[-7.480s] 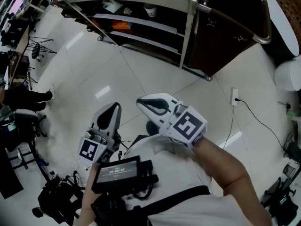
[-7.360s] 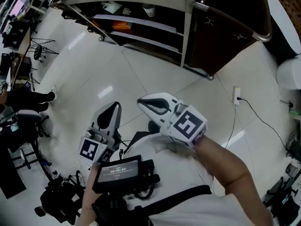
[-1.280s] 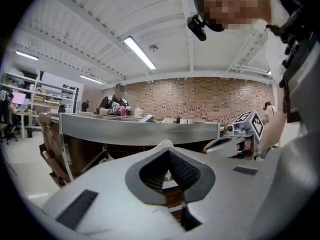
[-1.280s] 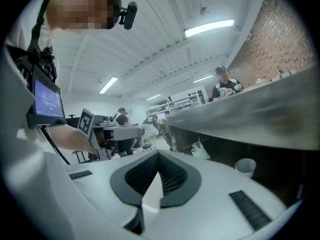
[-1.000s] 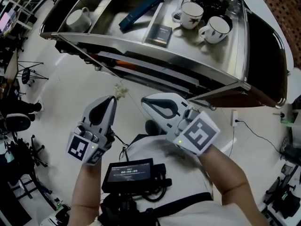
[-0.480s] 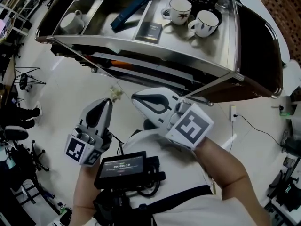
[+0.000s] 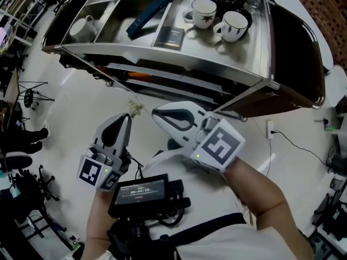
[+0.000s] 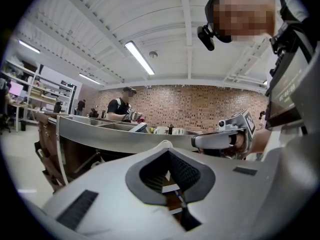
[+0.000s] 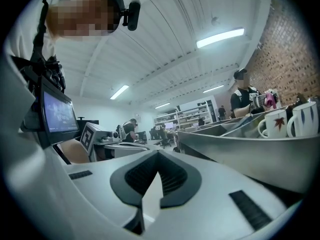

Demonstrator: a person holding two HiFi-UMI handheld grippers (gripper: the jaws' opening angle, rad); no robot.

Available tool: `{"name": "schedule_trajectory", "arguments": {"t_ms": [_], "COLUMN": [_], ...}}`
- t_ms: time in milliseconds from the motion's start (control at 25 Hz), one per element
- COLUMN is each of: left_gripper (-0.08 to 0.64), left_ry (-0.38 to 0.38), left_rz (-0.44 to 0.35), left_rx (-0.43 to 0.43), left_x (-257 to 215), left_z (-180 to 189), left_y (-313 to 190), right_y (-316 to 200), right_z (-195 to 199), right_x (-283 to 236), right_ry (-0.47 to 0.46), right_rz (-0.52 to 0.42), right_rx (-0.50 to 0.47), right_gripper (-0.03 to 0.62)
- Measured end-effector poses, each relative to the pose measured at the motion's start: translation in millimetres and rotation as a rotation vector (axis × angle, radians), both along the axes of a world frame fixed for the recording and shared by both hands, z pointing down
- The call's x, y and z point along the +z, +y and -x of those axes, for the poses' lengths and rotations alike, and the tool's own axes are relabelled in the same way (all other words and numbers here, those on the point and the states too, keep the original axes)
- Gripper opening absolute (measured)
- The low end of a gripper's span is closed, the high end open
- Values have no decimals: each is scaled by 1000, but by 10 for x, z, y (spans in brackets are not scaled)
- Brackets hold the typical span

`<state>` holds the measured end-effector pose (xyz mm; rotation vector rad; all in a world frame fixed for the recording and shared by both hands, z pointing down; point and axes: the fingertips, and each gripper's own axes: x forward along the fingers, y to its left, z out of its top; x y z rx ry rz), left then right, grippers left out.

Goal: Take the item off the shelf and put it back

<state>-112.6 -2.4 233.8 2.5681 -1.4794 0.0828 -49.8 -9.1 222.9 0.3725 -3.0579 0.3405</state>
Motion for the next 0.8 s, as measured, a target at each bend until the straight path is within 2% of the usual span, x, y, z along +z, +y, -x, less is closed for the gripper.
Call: {"name": "schedule_trajectory", "arguments": {"t_ms": [800], "left_gripper": [5], "left_ry": [-2], "left_rz": [-16], "left_rx": [12], "left_x": [-2], "left_z": [-4], "left_y": [-38], "right_y": [-90], "right_z": [-60], "right_x": [-7], "right_ry": [-12], "right_rz": [-9], "right_rx": [38], "right_gripper": [5]}}
